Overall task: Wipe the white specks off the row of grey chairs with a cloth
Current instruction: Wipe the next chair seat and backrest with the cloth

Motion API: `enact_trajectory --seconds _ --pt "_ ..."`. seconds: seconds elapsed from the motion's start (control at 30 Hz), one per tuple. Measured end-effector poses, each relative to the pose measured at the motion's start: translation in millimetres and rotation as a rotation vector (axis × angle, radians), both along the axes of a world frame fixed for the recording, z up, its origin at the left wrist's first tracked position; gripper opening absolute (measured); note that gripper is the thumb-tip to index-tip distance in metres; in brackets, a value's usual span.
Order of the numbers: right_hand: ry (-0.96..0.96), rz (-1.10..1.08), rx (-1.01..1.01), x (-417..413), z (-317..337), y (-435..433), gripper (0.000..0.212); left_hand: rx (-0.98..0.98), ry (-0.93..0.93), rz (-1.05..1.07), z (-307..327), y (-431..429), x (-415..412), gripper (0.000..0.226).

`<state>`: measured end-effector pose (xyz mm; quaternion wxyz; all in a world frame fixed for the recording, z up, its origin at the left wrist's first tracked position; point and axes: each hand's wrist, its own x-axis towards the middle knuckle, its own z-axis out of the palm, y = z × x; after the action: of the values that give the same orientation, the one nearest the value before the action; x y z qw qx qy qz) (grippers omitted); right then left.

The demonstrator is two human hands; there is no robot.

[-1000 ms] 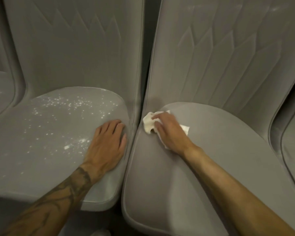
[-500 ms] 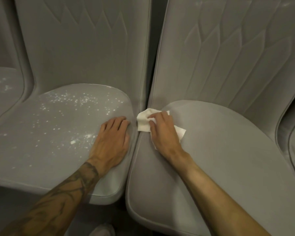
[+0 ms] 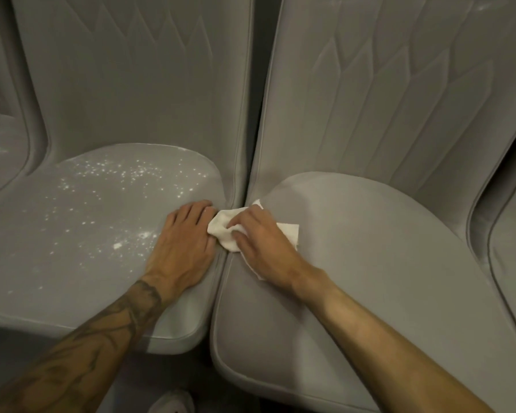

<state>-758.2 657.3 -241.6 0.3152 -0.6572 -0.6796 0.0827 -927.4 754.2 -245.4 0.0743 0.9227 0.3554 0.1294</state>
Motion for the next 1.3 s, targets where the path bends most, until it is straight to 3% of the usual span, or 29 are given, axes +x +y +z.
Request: enact_trajectory --seconds 0.2,0.33,0.4,0.53,0.63,0.73,0.8,0.87,1.0,1.1,1.2,1.3 --pt "-0.036 -0.368 -0.056 37.9 5.5 17.6 0.021 0.007 0.036 0.022 2.9 -0.7 2.0 0.042" --pt "-0.027 -0.033 -0.023 -4.2 -2.6 6.9 0.017 -0.058 -0.024 0.002 5.3 -2.2 -0.4 0.055" --pt "-0.012 0.002 0.001 8.8 -0.3 4.9 0.016 -0.048 0.005 -0.010 6.9 -3.4 0.2 0.055" --pt "-0.036 -0.319 -0.068 65.2 5.2 8.6 0.024 0.016 0.104 0.018 9.4 -5.8 3.1 0.053" --pt "-0.049 -0.530 -0.098 59.7 4.0 10.7 0.027 0.008 0.106 0.021 8.4 -3.9 4.2 0.058" --pt "-0.131 -0.309 -0.106 2.7 1.1 12.0 0.026 -0.026 0.058 0.011 5.0 -1.7 0.4 0.057" --pt "0.038 -0.108 -0.094 -22.2 3.2 6.6 0.022 -0.105 -0.026 -0.004 5.7 -3.0 -1.9 0.062" --pt "0.191 -0.062 -0.029 -14.0 13.4 6.5 0.018 -0.142 -0.045 -0.005 8.3 -4.0 -1.6 0.069" --pt "0.148 -0.430 0.092 44.6 19.2 13.4 0.016 -0.046 0.059 0.016 11.1 -1.8 3.6 0.066" --pt "0.021 -0.626 -0.061 64.3 9.8 24.1 0.024 0.013 0.061 0.044 15.0 -0.9 14.3 0.049" --pt "-0.005 -0.397 -0.011 36.2 -1.8 27.3 0.020 -0.004 0.037 0.055 14.5 1.8 32.6 0.037" --pt "0.094 -0.226 0.069 29.1 -4.0 22.9 0.014 -0.055 -0.112 0.035 13.8 7.7 58.3 0.048"
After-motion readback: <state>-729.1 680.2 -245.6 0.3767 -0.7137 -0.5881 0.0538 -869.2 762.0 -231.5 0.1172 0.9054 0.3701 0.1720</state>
